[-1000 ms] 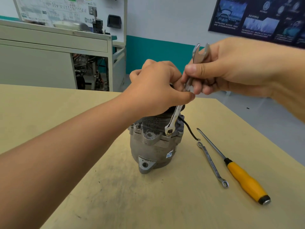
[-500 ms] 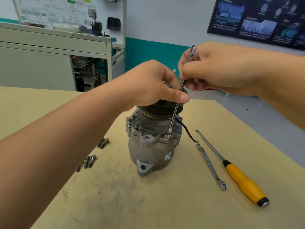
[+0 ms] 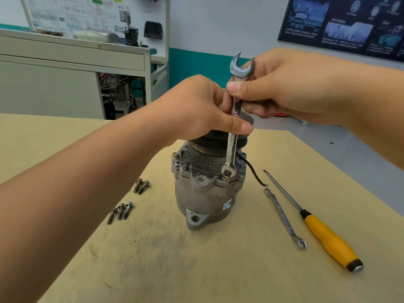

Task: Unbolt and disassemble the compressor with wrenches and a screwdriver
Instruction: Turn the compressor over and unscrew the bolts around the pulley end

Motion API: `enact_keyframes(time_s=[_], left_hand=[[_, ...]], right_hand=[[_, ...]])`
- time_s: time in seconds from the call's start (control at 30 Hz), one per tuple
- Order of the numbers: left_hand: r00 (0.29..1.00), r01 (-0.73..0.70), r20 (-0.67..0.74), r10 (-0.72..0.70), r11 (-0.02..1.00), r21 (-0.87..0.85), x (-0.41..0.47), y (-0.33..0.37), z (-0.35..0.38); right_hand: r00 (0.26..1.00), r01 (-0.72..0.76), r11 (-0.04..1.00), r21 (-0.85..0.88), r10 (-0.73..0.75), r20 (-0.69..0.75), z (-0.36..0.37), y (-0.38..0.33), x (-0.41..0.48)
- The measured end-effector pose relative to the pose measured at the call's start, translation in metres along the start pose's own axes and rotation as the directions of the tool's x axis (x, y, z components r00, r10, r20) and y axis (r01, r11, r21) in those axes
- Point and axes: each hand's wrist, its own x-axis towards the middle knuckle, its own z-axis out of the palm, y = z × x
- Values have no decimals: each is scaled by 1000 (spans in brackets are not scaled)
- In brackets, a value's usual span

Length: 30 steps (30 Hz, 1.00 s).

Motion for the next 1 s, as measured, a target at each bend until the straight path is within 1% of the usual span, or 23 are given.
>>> enact_keyframes(time_s=[0.1, 0.17, 0.3, 0.37, 0.43, 0.53, 0.6, 0.73, 0.83, 0.9, 0.93, 1.0], left_hand=[[997, -40, -57, 44, 998, 54, -4, 1, 4], [995, -66, -62, 73, 993, 102, -5, 2, 5], [990, -108, 104, 99, 991, 83, -7, 3, -5], [983, -105, 159, 93, 992, 70, -7, 2, -9], [983, -113, 154, 103, 992, 60, -6, 2, -8], [985, -132, 122, 123, 989, 66, -4, 3, -5], [984, -148, 107, 140, 986, 71, -2, 2, -2], [988, -155, 22, 154, 980, 128, -1, 2, 4], [982, -183, -7, 187, 967, 177, -1, 8, 10], [981, -185, -8, 193, 952, 243, 1, 9, 11], [985, -165, 3, 170, 953, 255, 3, 9, 9], [993, -114, 65, 103, 974, 197, 5, 8, 3]], right_hand=[[996, 19, 996, 85, -26, 86, 0, -1, -4], [996, 32, 996, 87, -40, 85, 1, -1, -5], [995, 86, 995, -57, -83, 48, -1, 2, -8], [994, 105, 985, -137, -100, 47, -4, 4, -11], [992, 126, 976, -179, -121, 40, -7, 4, -14], [989, 147, 976, -163, -147, 7, -9, 7, -17], [990, 135, 983, -128, -138, -20, -10, 9, -18], [1000, 23, 994, 104, -23, -2, -10, 12, -17], [999, -32, 977, 210, 37, -16, -4, 14, -14], [998, -47, 973, 228, 55, -30, -1, 14, -12], [998, -52, 975, 217, 59, -27, 0, 14, -12], [998, -63, 979, 192, 67, -13, 0, 14, -11]])
